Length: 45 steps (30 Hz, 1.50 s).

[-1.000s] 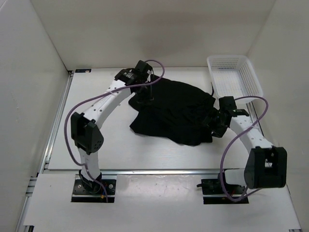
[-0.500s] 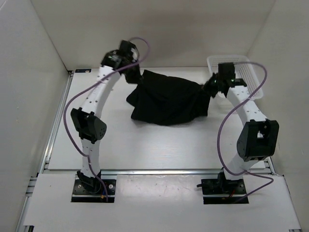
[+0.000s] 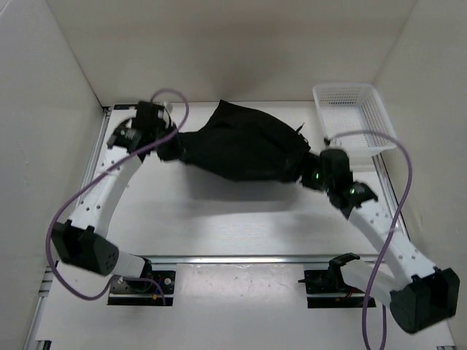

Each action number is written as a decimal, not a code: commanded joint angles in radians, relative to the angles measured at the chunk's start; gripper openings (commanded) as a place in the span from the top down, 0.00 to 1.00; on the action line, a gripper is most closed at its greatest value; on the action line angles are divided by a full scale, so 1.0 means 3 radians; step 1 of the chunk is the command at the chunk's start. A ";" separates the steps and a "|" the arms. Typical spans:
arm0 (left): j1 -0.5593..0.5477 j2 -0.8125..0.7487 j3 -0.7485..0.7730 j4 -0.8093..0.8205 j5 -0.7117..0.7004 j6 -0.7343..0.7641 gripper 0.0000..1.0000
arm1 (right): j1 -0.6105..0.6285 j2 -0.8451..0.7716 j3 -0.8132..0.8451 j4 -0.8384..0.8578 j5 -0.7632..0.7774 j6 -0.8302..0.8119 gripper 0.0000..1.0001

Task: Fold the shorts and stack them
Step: Flatten the shorts out

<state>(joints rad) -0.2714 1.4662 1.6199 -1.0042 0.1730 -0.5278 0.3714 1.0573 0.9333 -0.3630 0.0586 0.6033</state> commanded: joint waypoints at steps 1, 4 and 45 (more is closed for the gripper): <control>-0.0128 -0.0372 -0.1092 0.0325 0.0123 -0.0204 0.72 | 0.0061 -0.0602 -0.0941 -0.0145 0.0597 0.0196 0.17; -0.0159 -0.0459 -0.1641 0.0356 0.0093 -0.0266 0.51 | 0.0025 -0.1042 -0.1193 -0.0492 0.0674 0.0504 0.17; 0.0837 0.0738 -0.0817 0.0567 0.0293 -0.0583 0.90 | -0.0640 0.1926 0.1074 -0.0348 -0.0691 0.0756 1.00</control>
<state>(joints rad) -0.0898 1.7569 1.1530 -0.7952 0.2920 -0.7376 0.1940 1.6264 1.0374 -0.4397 -0.1787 0.9047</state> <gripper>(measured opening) 0.120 0.033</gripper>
